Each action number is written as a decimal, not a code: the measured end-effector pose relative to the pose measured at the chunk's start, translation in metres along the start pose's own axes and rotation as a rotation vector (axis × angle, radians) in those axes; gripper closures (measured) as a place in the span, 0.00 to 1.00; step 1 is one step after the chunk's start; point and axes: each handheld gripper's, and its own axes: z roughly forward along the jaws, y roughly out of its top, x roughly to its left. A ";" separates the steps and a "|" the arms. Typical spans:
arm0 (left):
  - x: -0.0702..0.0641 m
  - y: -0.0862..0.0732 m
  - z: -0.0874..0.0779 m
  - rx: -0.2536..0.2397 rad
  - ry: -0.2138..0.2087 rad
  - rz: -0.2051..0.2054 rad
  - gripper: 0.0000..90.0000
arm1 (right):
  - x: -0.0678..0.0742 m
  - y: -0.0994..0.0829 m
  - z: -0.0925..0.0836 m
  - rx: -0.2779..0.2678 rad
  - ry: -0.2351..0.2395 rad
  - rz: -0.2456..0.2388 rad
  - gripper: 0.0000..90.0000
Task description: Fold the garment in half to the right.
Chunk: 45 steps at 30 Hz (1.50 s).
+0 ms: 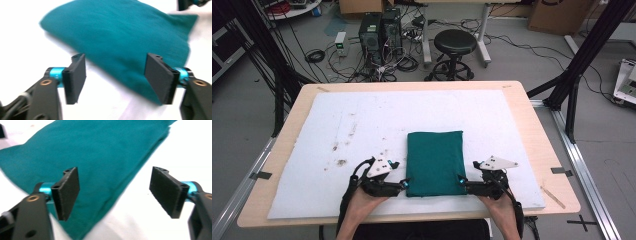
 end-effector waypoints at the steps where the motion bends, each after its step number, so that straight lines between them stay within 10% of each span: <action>1: 0.004 -0.001 -0.004 -0.011 0.020 -0.015 0.32 | -0.003 0.000 -0.002 -0.011 -0.011 0.005 0.23; 26: 0.103 -0.070 -0.117 -0.100 0.384 -0.272 0.28 | -0.048 -0.021 -0.036 -0.129 -0.205 0.115 0.23; 45: 0.105 -0.082 -0.125 -0.094 0.400 -0.299 0.29 | -0.050 -0.025 -0.039 -0.126 -0.212 0.126 0.23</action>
